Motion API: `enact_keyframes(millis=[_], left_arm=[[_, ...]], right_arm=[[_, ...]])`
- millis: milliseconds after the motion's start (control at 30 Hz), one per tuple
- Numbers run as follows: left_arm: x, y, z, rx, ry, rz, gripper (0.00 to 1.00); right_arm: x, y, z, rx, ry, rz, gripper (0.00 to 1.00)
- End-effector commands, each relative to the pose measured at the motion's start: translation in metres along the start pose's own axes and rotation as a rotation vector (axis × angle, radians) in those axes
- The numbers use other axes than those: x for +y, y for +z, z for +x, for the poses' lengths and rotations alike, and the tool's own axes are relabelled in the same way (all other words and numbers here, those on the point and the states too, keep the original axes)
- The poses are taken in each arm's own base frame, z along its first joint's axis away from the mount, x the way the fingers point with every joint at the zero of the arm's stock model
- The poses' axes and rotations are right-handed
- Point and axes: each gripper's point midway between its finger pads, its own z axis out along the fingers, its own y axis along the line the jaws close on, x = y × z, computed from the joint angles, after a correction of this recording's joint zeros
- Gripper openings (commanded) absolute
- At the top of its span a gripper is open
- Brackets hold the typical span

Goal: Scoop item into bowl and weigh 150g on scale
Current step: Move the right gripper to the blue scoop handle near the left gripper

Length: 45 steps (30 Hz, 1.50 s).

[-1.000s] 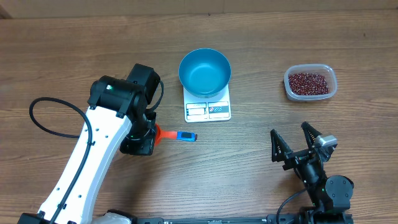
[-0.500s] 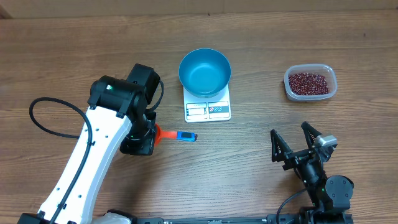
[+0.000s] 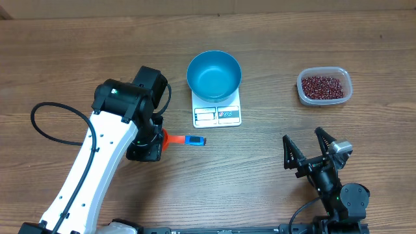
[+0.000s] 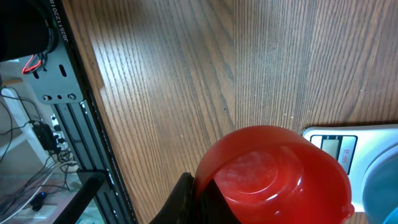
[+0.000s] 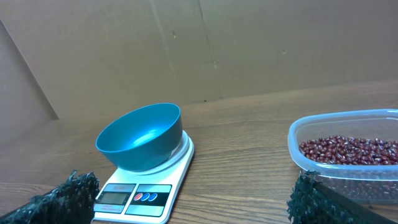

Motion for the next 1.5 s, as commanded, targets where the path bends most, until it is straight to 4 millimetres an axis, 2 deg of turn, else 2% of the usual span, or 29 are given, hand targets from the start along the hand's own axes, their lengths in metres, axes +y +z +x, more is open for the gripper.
enact_keyframes(millis=[0,133,267,333,400,533,700,900,1200,1333,1467], left_arm=[[0.001,-0.002,0.003,0.004,-0.017,0.004,0.04],[0.0,-0.002,0.003,0.005,-0.019,0.005,0.04],[0.001,-0.002,0.007,0.028,-0.02,0.001,0.04],[0.002,-0.002,0.007,0.026,-0.017,-0.003,0.04],[0.003,-0.002,0.007,0.024,-0.017,-0.006,0.04],[0.003,-0.002,0.007,0.025,-0.017,-0.005,0.04],[0.003,-0.002,0.007,0.025,-0.017,-0.006,0.04],[0.003,-0.002,0.007,0.025,-0.017,-0.006,0.04],[0.002,-0.002,0.007,0.025,-0.017,-0.005,0.04],[0.003,-0.002,0.007,0.025,-0.017,-0.005,0.04],[0.003,-0.002,0.007,0.025,-0.017,-0.005,0.04]], right_arm=[[-0.001,0.0,0.001,0.0,0.008,0.004,1.0],[0.02,-0.001,0.002,0.019,0.11,-0.116,1.0],[0.057,-0.01,0.012,0.095,0.129,-0.338,1.0],[0.069,-0.015,0.014,0.115,0.128,-0.405,1.0],[0.071,-0.016,0.01,0.111,0.159,-0.418,1.0],[0.084,-0.022,-0.011,0.079,0.155,-0.468,1.0],[0.085,-0.026,-0.032,0.088,0.171,-0.423,1.0],[0.075,-0.021,-0.039,0.197,0.192,-0.309,1.0],[0.085,0.012,-0.06,0.433,0.298,-0.344,1.0],[0.095,0.029,-0.06,0.529,0.38,-0.438,1.0],[0.098,0.04,-0.042,0.663,0.586,-0.464,1.0]])
